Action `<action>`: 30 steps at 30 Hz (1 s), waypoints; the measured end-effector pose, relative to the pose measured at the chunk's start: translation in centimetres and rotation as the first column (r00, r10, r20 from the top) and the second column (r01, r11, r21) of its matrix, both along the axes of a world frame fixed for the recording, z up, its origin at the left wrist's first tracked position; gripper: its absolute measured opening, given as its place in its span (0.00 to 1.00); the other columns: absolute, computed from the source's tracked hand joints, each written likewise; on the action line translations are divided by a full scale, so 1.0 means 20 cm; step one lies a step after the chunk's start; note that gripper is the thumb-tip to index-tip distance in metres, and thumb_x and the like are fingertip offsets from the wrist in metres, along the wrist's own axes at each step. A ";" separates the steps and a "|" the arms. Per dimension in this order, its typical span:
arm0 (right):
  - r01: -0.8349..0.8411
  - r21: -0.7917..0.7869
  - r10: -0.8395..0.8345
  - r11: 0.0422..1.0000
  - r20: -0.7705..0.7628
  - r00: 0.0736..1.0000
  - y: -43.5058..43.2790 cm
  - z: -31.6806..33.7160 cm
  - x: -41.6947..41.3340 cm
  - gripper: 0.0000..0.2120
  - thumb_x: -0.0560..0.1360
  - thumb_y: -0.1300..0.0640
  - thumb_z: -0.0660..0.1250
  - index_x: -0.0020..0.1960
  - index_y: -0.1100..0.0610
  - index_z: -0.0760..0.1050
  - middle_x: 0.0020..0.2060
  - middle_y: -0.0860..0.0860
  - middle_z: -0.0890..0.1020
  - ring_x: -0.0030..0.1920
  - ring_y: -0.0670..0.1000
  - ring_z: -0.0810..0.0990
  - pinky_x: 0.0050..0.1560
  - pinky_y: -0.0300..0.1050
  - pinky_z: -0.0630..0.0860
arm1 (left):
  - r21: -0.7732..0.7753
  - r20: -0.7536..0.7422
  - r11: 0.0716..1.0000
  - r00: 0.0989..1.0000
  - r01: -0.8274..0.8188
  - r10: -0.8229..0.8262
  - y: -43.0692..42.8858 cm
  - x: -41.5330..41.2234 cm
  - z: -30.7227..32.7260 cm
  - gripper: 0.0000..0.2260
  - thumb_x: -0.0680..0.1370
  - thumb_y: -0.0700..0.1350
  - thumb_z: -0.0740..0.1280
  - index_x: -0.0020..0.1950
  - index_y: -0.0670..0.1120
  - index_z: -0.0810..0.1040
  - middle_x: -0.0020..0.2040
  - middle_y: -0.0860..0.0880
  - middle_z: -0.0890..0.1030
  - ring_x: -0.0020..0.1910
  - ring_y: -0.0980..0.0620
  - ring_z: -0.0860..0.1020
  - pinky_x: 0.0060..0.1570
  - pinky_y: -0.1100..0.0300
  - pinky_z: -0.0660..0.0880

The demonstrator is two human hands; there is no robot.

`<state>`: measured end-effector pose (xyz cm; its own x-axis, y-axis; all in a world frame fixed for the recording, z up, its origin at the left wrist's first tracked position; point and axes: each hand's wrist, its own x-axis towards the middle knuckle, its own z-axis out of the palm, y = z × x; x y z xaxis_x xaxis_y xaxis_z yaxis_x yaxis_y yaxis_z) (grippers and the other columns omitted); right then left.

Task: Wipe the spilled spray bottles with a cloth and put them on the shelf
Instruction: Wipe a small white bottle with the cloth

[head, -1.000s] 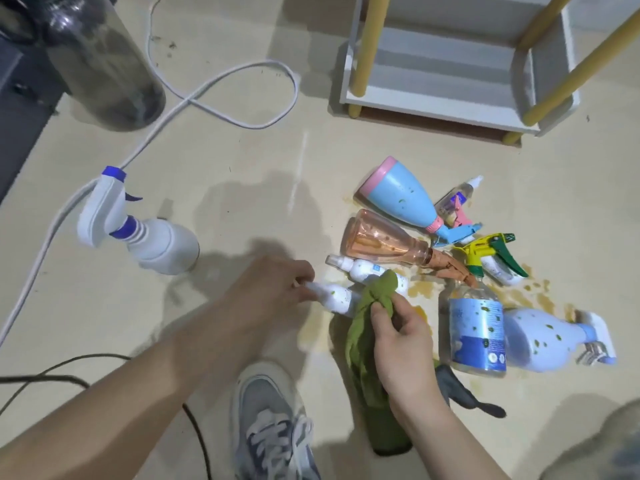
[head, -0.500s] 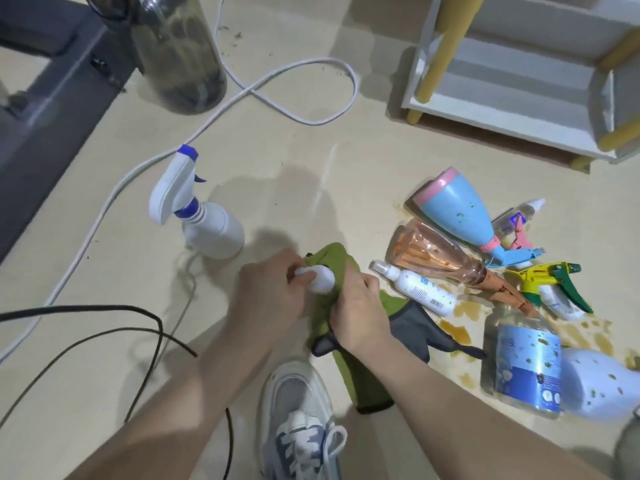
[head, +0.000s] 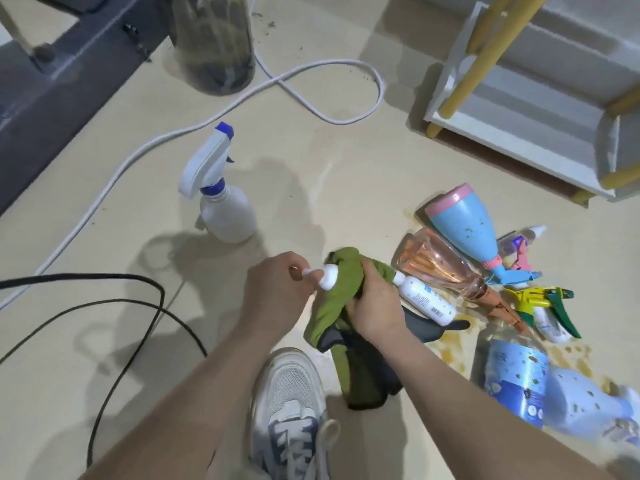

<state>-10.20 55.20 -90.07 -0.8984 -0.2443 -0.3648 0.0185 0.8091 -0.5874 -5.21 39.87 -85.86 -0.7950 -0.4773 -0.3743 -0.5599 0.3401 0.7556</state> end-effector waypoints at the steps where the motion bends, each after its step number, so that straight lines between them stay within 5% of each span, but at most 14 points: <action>1: 0.032 -0.003 -0.032 0.999 0.033 0.999 -0.01 0.01 -0.02 0.19 0.74 0.54 0.66 0.65 0.51 0.71 0.57 0.52 0.80 0.59 0.60 0.76 0.54 0.48 0.72 | -0.001 -0.005 1.000 1.000 0.014 -0.014 0.01 0.00 0.01 0.05 0.72 0.48 0.72 0.39 0.49 0.80 0.32 0.51 0.82 0.38 0.48 0.80 0.44 0.51 0.78; 6: -0.136 0.050 0.142 0.989 -0.154 0.978 -0.05 0.08 0.12 0.31 0.72 0.63 0.64 0.73 0.49 0.64 0.68 0.47 0.73 0.61 0.58 0.65 0.59 0.52 0.70 | -0.069 -0.017 0.978 0.980 0.195 -0.197 0.03 0.02 0.05 0.02 0.73 0.47 0.68 0.43 0.53 0.81 0.33 0.52 0.79 0.37 0.51 0.78 0.42 0.56 0.76; 10: -0.314 0.104 0.323 0.944 -0.077 0.943 -0.03 0.09 0.18 0.39 0.72 0.52 0.66 0.78 0.46 0.52 0.78 0.48 0.56 0.72 0.53 0.54 0.62 0.58 0.61 | -0.269 0.020 0.858 0.894 0.437 -0.449 0.03 0.06 0.04 0.06 0.74 0.48 0.63 0.41 0.47 0.76 0.35 0.49 0.79 0.38 0.46 0.78 0.40 0.49 0.74; 16: -0.386 0.032 0.386 0.922 -0.169 0.907 -0.03 0.13 0.05 0.41 0.73 0.49 0.66 0.77 0.43 0.44 0.80 0.46 0.47 0.68 0.54 0.68 0.53 0.52 0.62 | -0.490 0.002 0.734 0.842 0.470 -0.539 0.02 0.04 0.03 0.09 0.77 0.50 0.60 0.41 0.47 0.75 0.35 0.51 0.78 0.34 0.48 0.77 0.35 0.58 0.68; 20: -0.470 0.035 0.463 0.882 -0.254 0.849 -0.02 0.06 0.06 0.36 0.72 0.52 0.61 0.76 0.40 0.49 0.78 0.47 0.60 0.68 0.52 0.69 0.50 0.50 0.63 | -0.561 -0.017 0.692 0.830 0.453 -0.557 0.01 0.05 0.02 0.14 0.76 0.52 0.57 0.41 0.48 0.80 0.33 0.52 0.78 0.30 0.48 0.78 0.28 0.58 0.71; 25: -0.389 0.156 0.399 0.908 -0.039 0.916 0.13 -0.07 -0.05 0.41 0.72 0.67 0.61 0.79 0.44 0.53 0.78 0.47 0.58 0.77 0.49 0.58 0.68 0.55 0.60 | -0.573 -0.012 0.728 0.884 0.376 -0.467 -0.05 0.04 -0.02 0.17 0.76 0.52 0.58 0.47 0.43 0.83 0.36 0.47 0.82 0.31 0.45 0.80 0.28 0.60 0.73; 30: -0.294 -0.228 0.244 0.928 -0.221 0.944 -0.13 0.09 0.13 0.29 0.73 0.60 0.52 0.73 0.61 0.68 0.73 0.57 0.69 0.73 0.57 0.67 0.72 0.54 0.64 | -0.493 0.031 0.754 0.875 0.434 -0.483 -0.06 0.00 -0.01 0.20 0.79 0.55 0.52 0.46 0.45 0.79 0.39 0.48 0.81 0.37 0.45 0.79 0.36 0.53 0.74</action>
